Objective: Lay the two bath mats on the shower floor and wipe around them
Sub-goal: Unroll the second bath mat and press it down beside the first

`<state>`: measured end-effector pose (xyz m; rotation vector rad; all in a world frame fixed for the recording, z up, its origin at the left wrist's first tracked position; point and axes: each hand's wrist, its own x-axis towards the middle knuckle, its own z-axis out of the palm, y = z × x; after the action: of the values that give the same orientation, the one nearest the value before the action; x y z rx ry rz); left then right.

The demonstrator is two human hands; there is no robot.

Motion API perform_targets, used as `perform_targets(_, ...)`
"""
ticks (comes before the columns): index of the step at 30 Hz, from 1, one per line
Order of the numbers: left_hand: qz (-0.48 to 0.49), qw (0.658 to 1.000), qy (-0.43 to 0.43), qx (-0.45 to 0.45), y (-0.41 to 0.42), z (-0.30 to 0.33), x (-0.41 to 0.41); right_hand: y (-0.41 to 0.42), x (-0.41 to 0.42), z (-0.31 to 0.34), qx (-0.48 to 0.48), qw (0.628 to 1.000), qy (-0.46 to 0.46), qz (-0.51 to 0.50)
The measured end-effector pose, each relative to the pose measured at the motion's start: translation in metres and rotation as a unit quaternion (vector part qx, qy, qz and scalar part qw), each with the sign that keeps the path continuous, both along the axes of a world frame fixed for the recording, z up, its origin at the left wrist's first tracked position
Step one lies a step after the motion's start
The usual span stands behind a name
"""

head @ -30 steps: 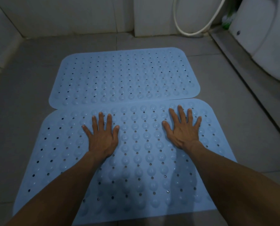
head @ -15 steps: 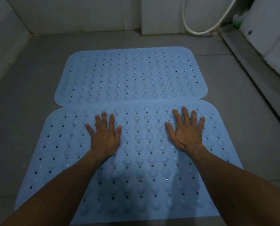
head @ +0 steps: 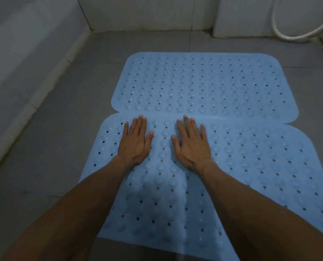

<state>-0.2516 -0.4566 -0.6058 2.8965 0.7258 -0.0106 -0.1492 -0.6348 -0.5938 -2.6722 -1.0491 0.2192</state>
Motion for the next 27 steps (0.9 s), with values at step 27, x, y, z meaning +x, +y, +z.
perform_targets(27, -0.044, 0.999, -0.027, 0.01, 0.029, -0.02, 0.011, 0.052, -0.002, -0.021, -0.033, 0.998, -0.025, -0.038)
